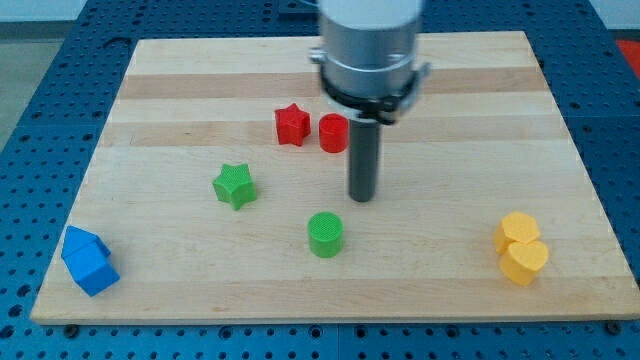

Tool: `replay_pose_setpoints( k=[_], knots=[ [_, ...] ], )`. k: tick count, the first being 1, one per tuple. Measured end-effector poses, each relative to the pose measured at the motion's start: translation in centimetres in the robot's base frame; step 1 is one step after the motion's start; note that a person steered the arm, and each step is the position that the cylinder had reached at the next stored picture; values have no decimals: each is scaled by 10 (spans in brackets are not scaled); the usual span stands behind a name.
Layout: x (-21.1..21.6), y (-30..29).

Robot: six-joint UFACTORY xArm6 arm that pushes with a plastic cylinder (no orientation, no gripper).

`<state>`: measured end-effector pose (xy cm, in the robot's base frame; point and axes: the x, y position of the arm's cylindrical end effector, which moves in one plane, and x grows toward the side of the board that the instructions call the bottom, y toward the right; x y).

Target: Slide the green circle closer to the green star

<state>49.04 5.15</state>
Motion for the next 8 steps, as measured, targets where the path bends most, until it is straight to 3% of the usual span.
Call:
replay_pose_setpoints(
  k=[2, 4, 7, 8],
  knots=[
    [38, 27],
    [49, -69],
    [80, -43],
    [85, -61]
  ],
)
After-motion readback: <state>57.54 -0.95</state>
